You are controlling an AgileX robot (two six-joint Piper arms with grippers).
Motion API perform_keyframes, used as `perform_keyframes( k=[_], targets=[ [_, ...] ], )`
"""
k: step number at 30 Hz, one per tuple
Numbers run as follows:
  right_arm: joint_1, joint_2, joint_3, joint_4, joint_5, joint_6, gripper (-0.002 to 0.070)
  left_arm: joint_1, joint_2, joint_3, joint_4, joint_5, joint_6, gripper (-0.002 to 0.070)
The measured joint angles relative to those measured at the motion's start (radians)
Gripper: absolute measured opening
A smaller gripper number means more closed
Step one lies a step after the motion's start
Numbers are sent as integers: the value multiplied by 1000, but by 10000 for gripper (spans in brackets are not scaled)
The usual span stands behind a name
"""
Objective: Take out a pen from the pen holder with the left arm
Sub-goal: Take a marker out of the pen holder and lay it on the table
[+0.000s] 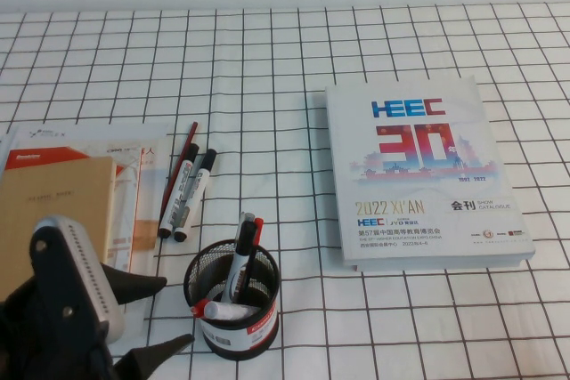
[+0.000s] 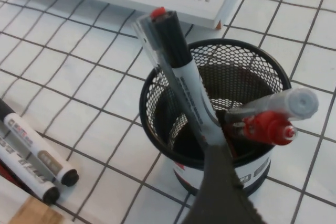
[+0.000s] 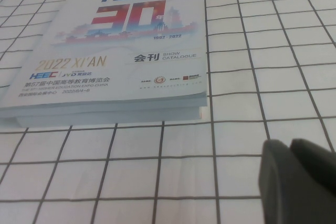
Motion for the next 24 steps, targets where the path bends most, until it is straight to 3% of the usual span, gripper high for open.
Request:
perform_keyframes(
  k=[12, 24],
  targets=[
    [0, 0, 0, 0, 0, 0, -15, 0, 189, 0, -154, 25, 168, 414],
    [0, 0, 0, 0, 0, 0, -15, 0, 200, 0, -271, 10, 308, 414]
  ],
)
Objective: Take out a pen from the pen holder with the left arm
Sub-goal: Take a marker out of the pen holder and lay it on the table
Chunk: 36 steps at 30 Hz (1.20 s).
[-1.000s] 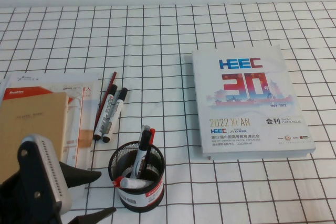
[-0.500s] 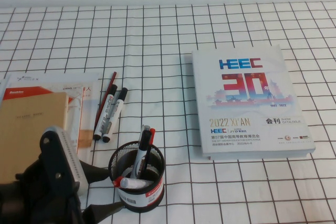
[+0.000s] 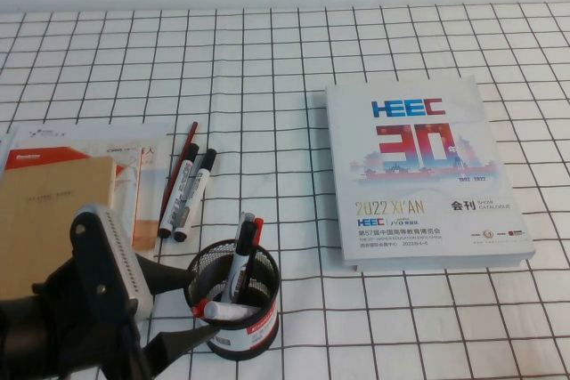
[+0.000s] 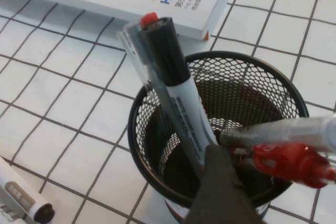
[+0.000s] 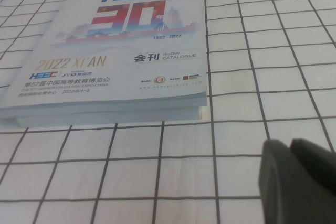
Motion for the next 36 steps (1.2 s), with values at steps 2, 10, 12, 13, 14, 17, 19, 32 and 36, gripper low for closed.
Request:
perform_keyframes(
  k=[2, 10, 12, 13, 14, 17, 19, 32, 36],
  targets=[
    [0, 0, 0, 0, 0, 0, -15, 0, 0, 0, -7, -2, 8, 414],
    [0, 0, 0, 0, 0, 0, -15, 0, 73, 0, -54, 20, 60, 414],
    [0, 0, 0, 0, 0, 0, -15, 0, 82, 0, -56, 29, 78, 414],
    [0, 0, 0, 0, 0, 0, -15, 0, 84, 0, -59, 31, 87, 414],
    [0, 0, 0, 0, 0, 0, -15, 0, 87, 0, -65, 32, 93, 414],
    [0, 0, 0, 0, 0, 0, -15, 0, 93, 0, -90, 34, 104, 414],
    [0, 0, 0, 0, 0, 0, -15, 0, 97, 0, -98, 38, 118, 404],
    [0, 0, 0, 0, 0, 0, -15, 0, 98, 0, -102, 63, 170, 239],
    [0, 0, 0, 0, 0, 0, -15, 0, 98, 0, -91, 52, 174, 235]
  ],
)
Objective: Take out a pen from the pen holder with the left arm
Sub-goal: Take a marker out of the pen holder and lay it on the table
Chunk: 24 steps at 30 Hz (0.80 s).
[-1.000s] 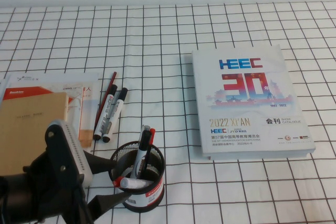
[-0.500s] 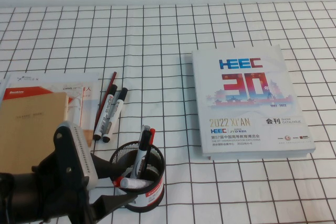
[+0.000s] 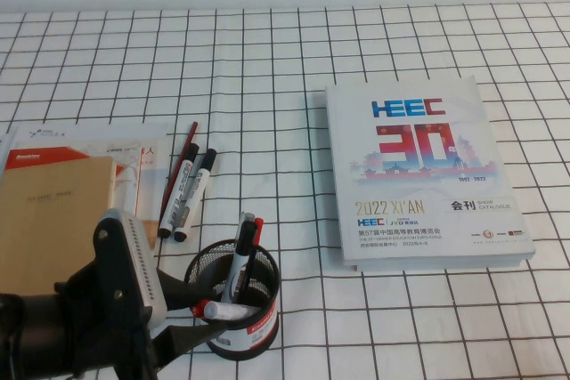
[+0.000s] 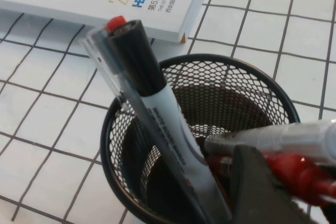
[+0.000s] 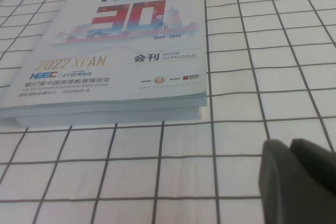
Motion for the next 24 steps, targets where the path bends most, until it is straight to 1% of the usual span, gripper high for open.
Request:
perform_keyframes(
  k=[9, 12, 18, 24],
  targets=[
    [0, 0, 0, 0, 0, 0, -15, 0, 0, 0, 26, -11, 5, 232],
    [0, 0, 0, 0, 0, 0, -15, 0, 0, 0, 26, -13, 5, 210],
    [0, 0, 0, 0, 0, 0, -15, 0, 0, 0, 26, -19, 5, 133],
    [0, 0, 0, 0, 0, 0, -15, 0, 0, 0, 26, -20, 5, 118]
  ],
)
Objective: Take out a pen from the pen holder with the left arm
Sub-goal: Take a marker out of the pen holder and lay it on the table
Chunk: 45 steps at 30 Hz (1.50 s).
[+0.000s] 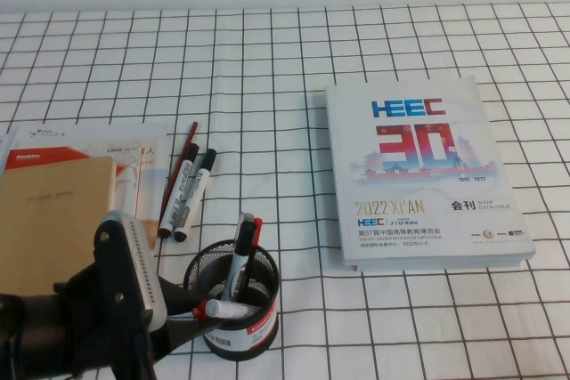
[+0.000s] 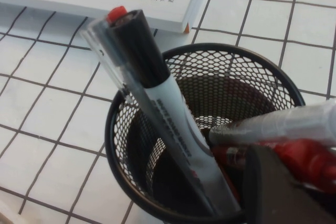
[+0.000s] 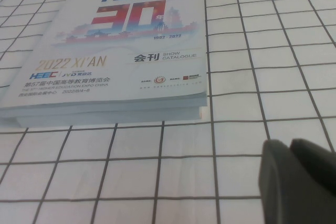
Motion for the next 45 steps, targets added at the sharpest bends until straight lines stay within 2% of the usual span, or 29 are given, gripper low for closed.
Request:
perform_keyframes(
  k=[9, 23, 31, 45],
  targets=[
    [0, 0, 0, 0, 0, 0, -15, 0, 0, -18, -14, 17, 0, 81],
    [0, 0, 0, 0, 0, 0, -15, 0, 0, -61, -18, 21, -61, 76],
    [0, 0, 0, 0, 0, 0, -15, 0, -31, -157, 49, 1, -289, 76],
    [0, 0, 0, 0, 0, 0, -15, 0, -80, -350, 339, 87, -829, 74]
  ],
)
